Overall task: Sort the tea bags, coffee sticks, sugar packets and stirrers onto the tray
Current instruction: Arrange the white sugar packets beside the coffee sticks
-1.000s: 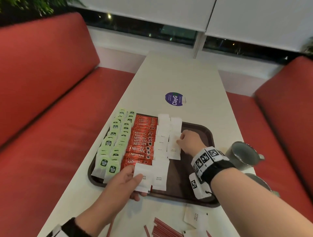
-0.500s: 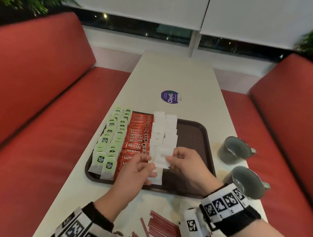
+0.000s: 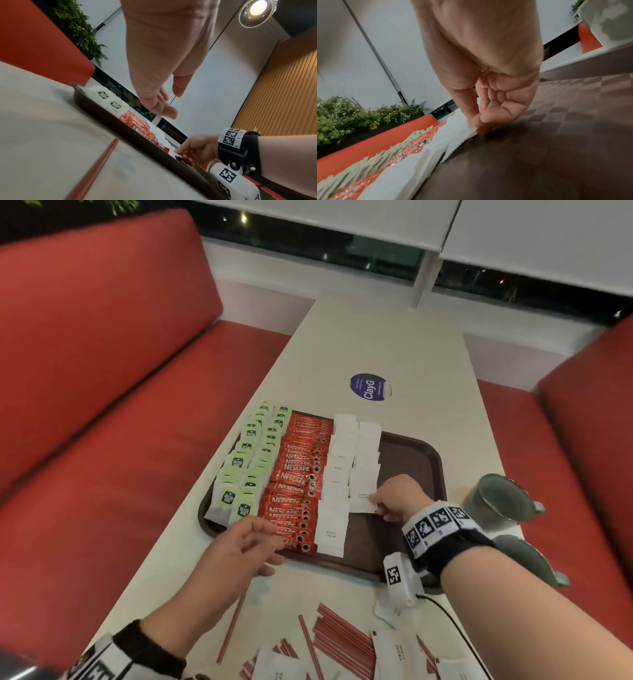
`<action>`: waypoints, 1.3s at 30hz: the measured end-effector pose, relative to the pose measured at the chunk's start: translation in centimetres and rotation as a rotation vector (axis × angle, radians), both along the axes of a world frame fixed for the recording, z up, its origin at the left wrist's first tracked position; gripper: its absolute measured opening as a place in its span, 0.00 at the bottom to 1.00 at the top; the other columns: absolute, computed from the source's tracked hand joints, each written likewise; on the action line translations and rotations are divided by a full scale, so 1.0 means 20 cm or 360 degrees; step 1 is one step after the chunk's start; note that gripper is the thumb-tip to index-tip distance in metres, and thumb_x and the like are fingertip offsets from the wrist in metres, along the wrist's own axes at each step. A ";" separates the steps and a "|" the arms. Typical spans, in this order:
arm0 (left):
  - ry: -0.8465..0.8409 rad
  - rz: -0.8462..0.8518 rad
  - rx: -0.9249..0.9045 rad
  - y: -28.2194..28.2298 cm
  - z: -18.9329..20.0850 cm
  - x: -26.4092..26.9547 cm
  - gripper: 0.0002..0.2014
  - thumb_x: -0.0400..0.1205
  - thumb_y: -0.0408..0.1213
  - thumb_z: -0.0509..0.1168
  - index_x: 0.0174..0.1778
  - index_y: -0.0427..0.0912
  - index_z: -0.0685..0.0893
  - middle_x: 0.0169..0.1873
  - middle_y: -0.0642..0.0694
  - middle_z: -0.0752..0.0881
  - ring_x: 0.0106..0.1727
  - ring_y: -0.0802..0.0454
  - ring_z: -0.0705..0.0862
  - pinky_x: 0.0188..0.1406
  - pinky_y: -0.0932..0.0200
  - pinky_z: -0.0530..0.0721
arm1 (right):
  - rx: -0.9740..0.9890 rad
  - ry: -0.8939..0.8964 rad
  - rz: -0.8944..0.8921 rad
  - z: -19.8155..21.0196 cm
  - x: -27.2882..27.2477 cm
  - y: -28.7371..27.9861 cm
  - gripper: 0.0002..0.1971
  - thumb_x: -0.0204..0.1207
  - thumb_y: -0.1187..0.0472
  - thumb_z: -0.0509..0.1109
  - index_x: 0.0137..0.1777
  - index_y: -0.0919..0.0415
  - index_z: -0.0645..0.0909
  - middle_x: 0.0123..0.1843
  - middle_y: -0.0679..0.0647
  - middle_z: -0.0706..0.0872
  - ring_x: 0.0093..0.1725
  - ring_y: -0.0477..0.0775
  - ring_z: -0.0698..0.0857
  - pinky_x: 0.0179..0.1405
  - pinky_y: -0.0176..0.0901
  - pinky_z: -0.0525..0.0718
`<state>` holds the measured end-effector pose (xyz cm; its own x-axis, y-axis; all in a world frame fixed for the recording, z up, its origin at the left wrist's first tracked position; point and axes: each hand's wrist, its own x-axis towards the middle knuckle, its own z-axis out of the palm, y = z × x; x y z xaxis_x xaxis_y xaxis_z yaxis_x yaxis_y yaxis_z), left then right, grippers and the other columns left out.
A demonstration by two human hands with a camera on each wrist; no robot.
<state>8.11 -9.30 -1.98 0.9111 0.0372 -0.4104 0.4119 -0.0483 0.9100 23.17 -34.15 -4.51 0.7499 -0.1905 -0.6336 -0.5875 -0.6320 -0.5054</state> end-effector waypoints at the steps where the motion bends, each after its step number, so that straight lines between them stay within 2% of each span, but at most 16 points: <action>1: 0.0000 0.0015 0.0005 0.01 0.00 -0.02 0.05 0.81 0.32 0.67 0.50 0.44 0.83 0.41 0.45 0.91 0.43 0.49 0.89 0.42 0.56 0.84 | -0.0060 -0.0002 0.0027 0.00 0.00 0.01 0.11 0.79 0.65 0.69 0.35 0.67 0.77 0.30 0.59 0.81 0.29 0.54 0.79 0.35 0.44 0.81; 6: -0.0035 0.0049 0.0024 0.02 0.00 -0.08 0.05 0.81 0.32 0.66 0.50 0.43 0.82 0.43 0.44 0.90 0.44 0.49 0.89 0.45 0.54 0.85 | -0.0338 0.0027 0.0257 0.06 -0.03 0.06 0.11 0.79 0.63 0.69 0.35 0.67 0.77 0.30 0.58 0.82 0.37 0.58 0.83 0.49 0.48 0.85; 8: -0.0071 0.0026 0.0057 0.02 0.01 -0.11 0.04 0.81 0.32 0.66 0.50 0.44 0.82 0.43 0.44 0.90 0.44 0.50 0.89 0.45 0.55 0.84 | -0.0314 -0.0093 0.0276 0.12 -0.07 0.05 0.11 0.79 0.60 0.69 0.38 0.67 0.78 0.31 0.59 0.83 0.35 0.57 0.83 0.40 0.47 0.84; 11: -0.0128 -0.0034 0.0127 0.02 0.04 -0.15 0.04 0.81 0.33 0.67 0.50 0.45 0.82 0.43 0.45 0.89 0.44 0.52 0.88 0.44 0.58 0.84 | -0.0118 -0.0342 0.0184 0.26 -0.21 0.02 0.09 0.78 0.57 0.70 0.46 0.65 0.80 0.34 0.58 0.84 0.29 0.54 0.81 0.26 0.41 0.78; 14: -0.0140 -0.0196 0.0228 0.02 0.07 -0.20 0.04 0.81 0.35 0.67 0.50 0.46 0.83 0.44 0.45 0.88 0.47 0.52 0.87 0.44 0.60 0.83 | 0.0050 -0.0604 0.0187 0.41 -0.43 -0.05 0.08 0.79 0.57 0.69 0.46 0.62 0.82 0.35 0.56 0.85 0.29 0.50 0.80 0.26 0.39 0.78; 17: -0.0148 -0.0389 0.0408 -0.01 0.07 -0.26 0.03 0.80 0.38 0.69 0.47 0.49 0.84 0.44 0.48 0.88 0.48 0.53 0.85 0.47 0.59 0.83 | 0.0037 -0.0699 0.0234 0.48 -0.69 -0.17 0.09 0.78 0.56 0.70 0.43 0.62 0.83 0.36 0.55 0.87 0.31 0.49 0.82 0.30 0.40 0.79; 20: -0.0205 -0.0572 0.0625 -0.08 0.06 -0.31 0.03 0.79 0.41 0.69 0.46 0.54 0.85 0.43 0.55 0.86 0.48 0.60 0.83 0.47 0.66 0.80 | -0.0158 -0.0551 0.0326 0.39 -0.91 -0.29 0.05 0.75 0.56 0.73 0.41 0.56 0.85 0.37 0.51 0.87 0.36 0.48 0.82 0.32 0.38 0.75; 22: -0.0247 -0.0705 0.0720 -0.16 0.04 -0.32 0.03 0.79 0.42 0.68 0.46 0.54 0.85 0.43 0.58 0.86 0.48 0.64 0.82 0.44 0.70 0.78 | -0.0329 -0.0376 0.0426 0.29 -1.02 -0.36 0.05 0.74 0.55 0.75 0.45 0.55 0.85 0.45 0.49 0.87 0.43 0.48 0.82 0.37 0.38 0.76; 24: -0.0273 -0.0837 0.0783 -0.26 0.01 -0.31 0.03 0.79 0.44 0.68 0.47 0.55 0.85 0.46 0.59 0.86 0.51 0.62 0.82 0.44 0.72 0.77 | -0.0519 -0.0243 0.0479 0.18 -1.10 -0.41 0.14 0.72 0.52 0.75 0.57 0.55 0.84 0.56 0.49 0.85 0.51 0.48 0.81 0.45 0.38 0.76; 26: -0.0291 -0.0971 0.0874 -0.39 -0.02 -0.29 0.07 0.80 0.45 0.67 0.52 0.54 0.84 0.53 0.58 0.84 0.55 0.60 0.82 0.48 0.72 0.76 | -0.0651 -0.0185 0.0431 0.11 -1.15 -0.44 0.23 0.72 0.50 0.75 0.65 0.55 0.80 0.63 0.51 0.81 0.58 0.51 0.80 0.51 0.41 0.79; 27: -0.0310 -0.1044 0.0949 -0.45 -0.03 -0.28 0.10 0.81 0.45 0.66 0.57 0.53 0.84 0.56 0.57 0.82 0.58 0.59 0.81 0.52 0.70 0.76 | -0.0700 -0.0165 0.0426 0.08 -1.17 -0.45 0.24 0.71 0.48 0.74 0.66 0.56 0.79 0.64 0.52 0.81 0.60 0.53 0.80 0.53 0.42 0.80; 29: -0.0371 -0.1203 0.1157 -0.57 -0.05 -0.25 0.15 0.81 0.46 0.65 0.64 0.50 0.82 0.62 0.54 0.81 0.63 0.55 0.79 0.59 0.65 0.74 | -0.0758 -0.0115 0.0465 0.05 -1.21 -0.45 0.22 0.71 0.45 0.72 0.60 0.56 0.79 0.60 0.53 0.82 0.57 0.55 0.81 0.48 0.43 0.78; 31: -0.0396 -0.1351 0.1340 -0.65 -0.07 -0.23 0.18 0.80 0.47 0.65 0.66 0.47 0.80 0.62 0.50 0.82 0.61 0.52 0.79 0.56 0.61 0.75 | -0.0774 -0.0098 0.0481 0.03 -1.24 -0.43 0.20 0.70 0.45 0.71 0.56 0.57 0.77 0.56 0.54 0.80 0.54 0.56 0.80 0.43 0.42 0.74; 33: -0.0382 -0.1437 0.1468 -0.70 -0.10 -0.22 0.20 0.77 0.48 0.68 0.64 0.47 0.79 0.57 0.49 0.82 0.54 0.51 0.79 0.52 0.58 0.78 | -0.0761 -0.0134 0.0448 0.01 -1.25 -0.42 0.21 0.70 0.47 0.72 0.57 0.58 0.74 0.56 0.55 0.78 0.55 0.58 0.80 0.45 0.42 0.75; 35: -0.0370 -0.1440 0.1529 -0.73 -0.12 -0.23 0.21 0.74 0.47 0.70 0.63 0.49 0.79 0.54 0.50 0.81 0.55 0.50 0.80 0.55 0.52 0.81 | -0.0710 -0.0185 0.0376 0.00 -1.26 -0.43 0.24 0.68 0.48 0.75 0.58 0.58 0.72 0.56 0.55 0.79 0.55 0.58 0.81 0.45 0.43 0.77; 39: -0.0326 -0.1426 0.1530 -0.76 -0.13 -0.24 0.23 0.74 0.43 0.72 0.66 0.49 0.78 0.58 0.49 0.81 0.58 0.49 0.80 0.58 0.51 0.81 | -0.0698 -0.0184 0.0297 0.01 -1.28 -0.45 0.33 0.65 0.47 0.79 0.64 0.58 0.68 0.59 0.55 0.74 0.60 0.61 0.79 0.51 0.48 0.79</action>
<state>3.38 -24.45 -4.56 0.8146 -0.4081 -0.4122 -0.2389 -0.8836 0.4028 -2.43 -43.08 -4.24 0.8572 -0.2765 -0.4344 -0.3999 -0.8889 -0.2234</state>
